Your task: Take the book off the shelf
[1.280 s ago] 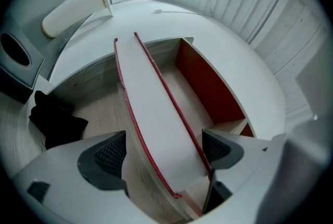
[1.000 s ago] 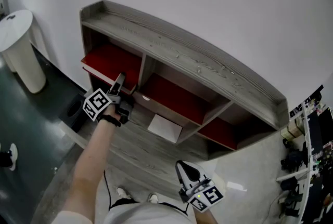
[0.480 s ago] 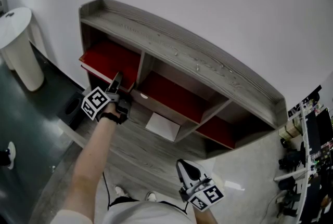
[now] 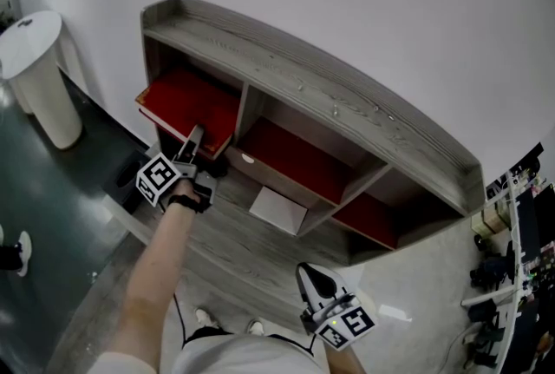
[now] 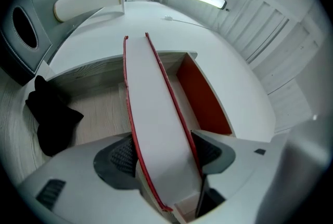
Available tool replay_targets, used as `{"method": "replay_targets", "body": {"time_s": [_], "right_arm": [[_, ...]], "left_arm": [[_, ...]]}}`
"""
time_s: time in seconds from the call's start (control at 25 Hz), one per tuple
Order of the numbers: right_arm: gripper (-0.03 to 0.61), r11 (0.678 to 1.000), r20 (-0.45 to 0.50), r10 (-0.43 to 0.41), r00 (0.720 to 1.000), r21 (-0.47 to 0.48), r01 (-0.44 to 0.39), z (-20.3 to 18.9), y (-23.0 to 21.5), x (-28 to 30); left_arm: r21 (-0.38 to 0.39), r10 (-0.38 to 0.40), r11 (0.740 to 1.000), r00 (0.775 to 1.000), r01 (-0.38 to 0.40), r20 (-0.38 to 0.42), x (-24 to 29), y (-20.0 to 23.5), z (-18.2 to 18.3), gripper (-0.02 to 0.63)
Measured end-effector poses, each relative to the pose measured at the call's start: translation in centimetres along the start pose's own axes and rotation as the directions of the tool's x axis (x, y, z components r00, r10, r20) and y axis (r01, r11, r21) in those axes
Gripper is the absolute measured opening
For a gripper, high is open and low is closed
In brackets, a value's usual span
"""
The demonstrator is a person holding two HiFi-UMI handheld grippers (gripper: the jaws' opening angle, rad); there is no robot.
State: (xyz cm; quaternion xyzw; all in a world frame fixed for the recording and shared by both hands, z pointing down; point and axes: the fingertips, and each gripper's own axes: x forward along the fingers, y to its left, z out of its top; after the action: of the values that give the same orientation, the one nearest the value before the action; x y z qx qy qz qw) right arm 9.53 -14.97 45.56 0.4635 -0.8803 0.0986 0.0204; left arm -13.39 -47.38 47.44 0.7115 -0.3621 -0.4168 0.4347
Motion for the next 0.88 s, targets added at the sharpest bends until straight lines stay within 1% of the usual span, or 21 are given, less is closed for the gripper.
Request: {"method": "replay_targets", "body": {"time_s": [0.08, 0.2, 0.32, 0.48, 0.72, 0.8, 0.88], "right_arm": [[0.023, 1.000, -0.001, 0.002, 1.000, 0.000, -0.002, -0.1, 0.0, 0.0], [0.023, 1.000, 0.000, 0.003, 1.000, 0.001, -0.003, 0.0, 0.0, -0.1], [0.023, 1.000, 0.002, 0.000, 1.000, 0.003, 0.000, 0.0, -0.1, -0.3], [0.023, 1.000, 0.001, -0.015, 1.000, 0.005, 0.015, 0.0, -0.4, -0.8], [0.023, 1.000, 0.008, -0.028, 1.000, 0.005, 0.028, 0.0, -0.6, -1.2], [0.023, 1.000, 0.011, -0.030, 0.999, 0.004, 0.030, 0.1, -0.6, -1.4], [0.023, 0.999, 0.015, -0.032, 0.999, 0.006, 0.032, 0.2, -0.6, -1.5]], "left_arm": [[0.008, -0.015, 1.000, 1.000, 0.015, 0.000, -0.2, -0.1, 0.1, 0.310], [-0.021, -0.030, 0.999, 1.000, 0.029, -0.002, -0.4, 0.0, 0.1, 0.310], [-0.026, -0.042, 0.999, 0.999, 0.042, 0.008, -0.4, 0.1, 0.2, 0.311], [-0.028, -0.038, 0.999, 0.999, 0.038, 0.002, -0.3, 0.3, 0.1, 0.310], [-0.040, -0.028, 0.999, 0.998, 0.030, 0.050, -0.2, 0.4, 0.6, 0.305], [-0.063, -0.025, 0.998, 0.997, 0.029, 0.072, -0.2, 0.5, 0.9, 0.299], [-0.081, -0.038, 0.996, 0.995, 0.046, 0.091, -0.2, 0.2, 1.3, 0.291]]}}
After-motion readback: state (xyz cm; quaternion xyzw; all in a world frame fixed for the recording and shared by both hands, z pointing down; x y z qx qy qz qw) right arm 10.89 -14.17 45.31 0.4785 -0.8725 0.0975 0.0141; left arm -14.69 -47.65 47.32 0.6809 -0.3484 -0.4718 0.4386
